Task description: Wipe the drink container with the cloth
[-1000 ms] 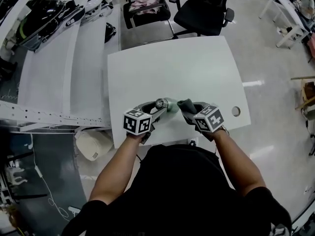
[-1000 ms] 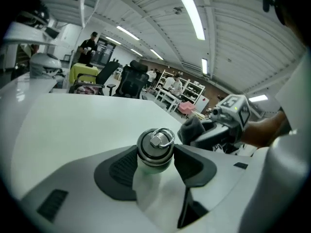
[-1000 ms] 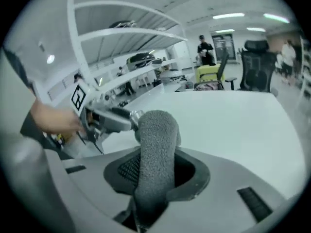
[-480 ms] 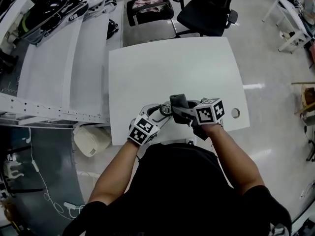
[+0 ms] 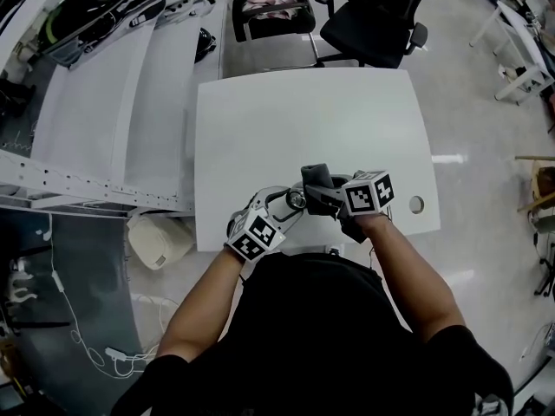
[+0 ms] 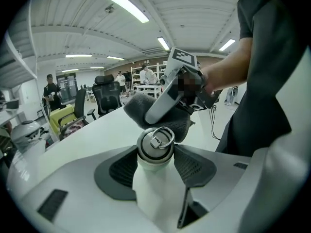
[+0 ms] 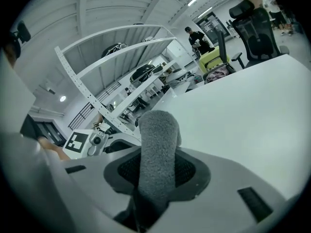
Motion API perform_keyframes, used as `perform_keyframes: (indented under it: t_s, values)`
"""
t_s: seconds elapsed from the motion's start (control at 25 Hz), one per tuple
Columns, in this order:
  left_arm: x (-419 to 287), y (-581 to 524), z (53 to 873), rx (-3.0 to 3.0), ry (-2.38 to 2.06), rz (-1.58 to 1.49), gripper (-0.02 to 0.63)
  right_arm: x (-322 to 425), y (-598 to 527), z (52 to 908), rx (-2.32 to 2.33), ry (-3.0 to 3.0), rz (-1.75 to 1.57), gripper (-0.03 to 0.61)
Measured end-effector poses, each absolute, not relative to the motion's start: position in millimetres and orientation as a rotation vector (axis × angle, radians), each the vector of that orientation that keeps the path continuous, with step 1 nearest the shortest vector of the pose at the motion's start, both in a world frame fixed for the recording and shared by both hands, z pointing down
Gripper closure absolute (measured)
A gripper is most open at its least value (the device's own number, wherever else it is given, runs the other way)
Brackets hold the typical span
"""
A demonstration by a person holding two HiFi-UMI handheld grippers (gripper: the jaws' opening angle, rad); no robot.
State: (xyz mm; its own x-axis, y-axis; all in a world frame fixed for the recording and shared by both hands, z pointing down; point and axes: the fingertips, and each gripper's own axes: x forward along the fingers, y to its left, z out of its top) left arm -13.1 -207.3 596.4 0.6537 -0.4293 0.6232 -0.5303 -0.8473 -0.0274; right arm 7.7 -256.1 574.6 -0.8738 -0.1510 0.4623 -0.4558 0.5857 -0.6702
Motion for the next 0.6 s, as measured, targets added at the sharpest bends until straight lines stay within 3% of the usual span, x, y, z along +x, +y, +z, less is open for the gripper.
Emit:
perform_keyframes:
  t_s: [0.6]
  values:
    - [-22.1,-202.1,600.2,2.721,-0.789,1.009,0.37,23.3,-267.2,606.4,0.574,-2.405,1.206,0.466]
